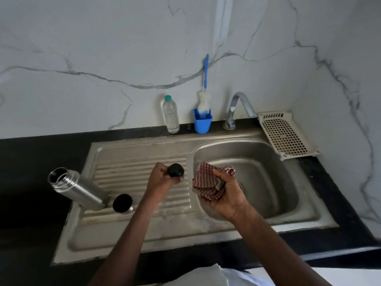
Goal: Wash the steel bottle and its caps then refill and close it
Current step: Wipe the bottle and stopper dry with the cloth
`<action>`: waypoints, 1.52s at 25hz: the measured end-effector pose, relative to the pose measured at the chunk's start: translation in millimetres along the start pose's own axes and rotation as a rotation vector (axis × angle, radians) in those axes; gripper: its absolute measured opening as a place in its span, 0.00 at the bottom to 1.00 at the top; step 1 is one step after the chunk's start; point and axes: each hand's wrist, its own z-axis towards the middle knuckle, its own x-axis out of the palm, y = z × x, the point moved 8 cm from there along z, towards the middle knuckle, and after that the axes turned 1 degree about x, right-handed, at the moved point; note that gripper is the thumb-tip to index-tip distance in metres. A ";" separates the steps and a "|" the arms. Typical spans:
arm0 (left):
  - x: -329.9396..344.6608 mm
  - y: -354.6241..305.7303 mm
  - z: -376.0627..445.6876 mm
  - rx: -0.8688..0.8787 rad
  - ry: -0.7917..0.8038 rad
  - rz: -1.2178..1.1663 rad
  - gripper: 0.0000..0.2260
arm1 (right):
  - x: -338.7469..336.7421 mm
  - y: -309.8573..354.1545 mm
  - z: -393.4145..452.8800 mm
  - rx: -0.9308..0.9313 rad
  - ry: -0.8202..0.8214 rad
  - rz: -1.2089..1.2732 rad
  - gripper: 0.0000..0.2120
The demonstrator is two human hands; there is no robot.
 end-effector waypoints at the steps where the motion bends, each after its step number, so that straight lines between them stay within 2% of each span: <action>1: 18.9 -7.1 -5.7 -0.049 0.077 -0.239 0.19 | -4.7 12.2 -0.2 -0.018 -0.016 0.012 0.18; 3: 57.0 -18.5 -18.1 -0.157 0.301 -0.632 0.18 | -15.2 29.5 1.6 -0.039 -0.059 0.007 0.16; 5: 86.0 -25.2 -26.7 -0.233 0.436 -0.848 0.17 | -30.5 41.2 5.6 -0.041 -0.112 -0.008 0.16; 8: 101.6 -21.6 -24.8 -0.246 0.327 -0.659 0.14 | -50.9 61.4 11.8 -0.153 -0.158 -0.040 0.15; 10: 109.1 -20.6 -24.0 -0.236 0.292 -0.536 0.17 | -58.5 77.4 10.7 -0.250 -0.164 -0.123 0.12; 14: 112.4 -37.9 -23.4 -0.147 0.211 -0.321 0.21 | -36.9 113.7 4.7 -0.556 -0.135 -0.597 0.15; 16: 116.3 -50.5 -24.5 -0.106 0.193 -0.259 0.19 | -6.8 124.9 -5.8 -0.840 -0.005 -0.921 0.20; 18: 118.7 -57.1 -23.1 -0.124 0.188 -0.278 0.16 | 17.6 112.5 -17.2 -1.097 0.154 -1.345 0.30; 20: 116.0 -62.8 -24.0 -0.164 0.186 -0.315 0.13 | 25.8 95.6 -32.2 -1.328 0.158 -1.699 0.35; 21: 112.6 -67.4 -24.7 -0.150 0.186 -0.308 0.11 | 28.9 89.9 -38.5 -1.382 0.152 -1.766 0.36; 23: 105.2 -80.5 -27.9 -0.034 0.190 -0.211 0.09 | 32.1 90.3 -34.8 -1.314 0.148 -1.747 0.36; 26: 99.5 -100.0 -33.1 0.193 0.180 -0.082 0.03 | 34.2 118.4 -6.6 -1.016 0.130 -1.556 0.37; 27: 96.0 -101.9 -31.3 0.227 0.149 -0.075 0.02 | 37.8 119.7 -5.5 -1.025 0.148 -1.599 0.38; 30: 86.3 -98.6 -26.1 0.175 0.077 -0.127 0.04 | 44.2 96.7 -24.2 -1.250 0.256 -1.896 0.44; 31: 85.8 -96.4 -27.0 0.171 0.086 -0.139 0.05 | 42.7 92.4 -29.4 -1.252 0.277 -1.896 0.45; 33: 87.8 -98.0 -32.1 0.247 0.131 -0.127 0.07 | 45.4 101.0 -31.1 -1.147 0.268 -1.721 0.41; 36: 90.3 -102.5 -38.9 0.324 0.148 -0.140 0.10 | 42.0 129.4 -7.3 -0.699 0.208 -1.271 0.28; 38: 89.6 -109.9 -41.4 0.341 0.097 -0.087 0.10 | 48.4 126.2 -18.0 -0.753 0.263 -1.321 0.31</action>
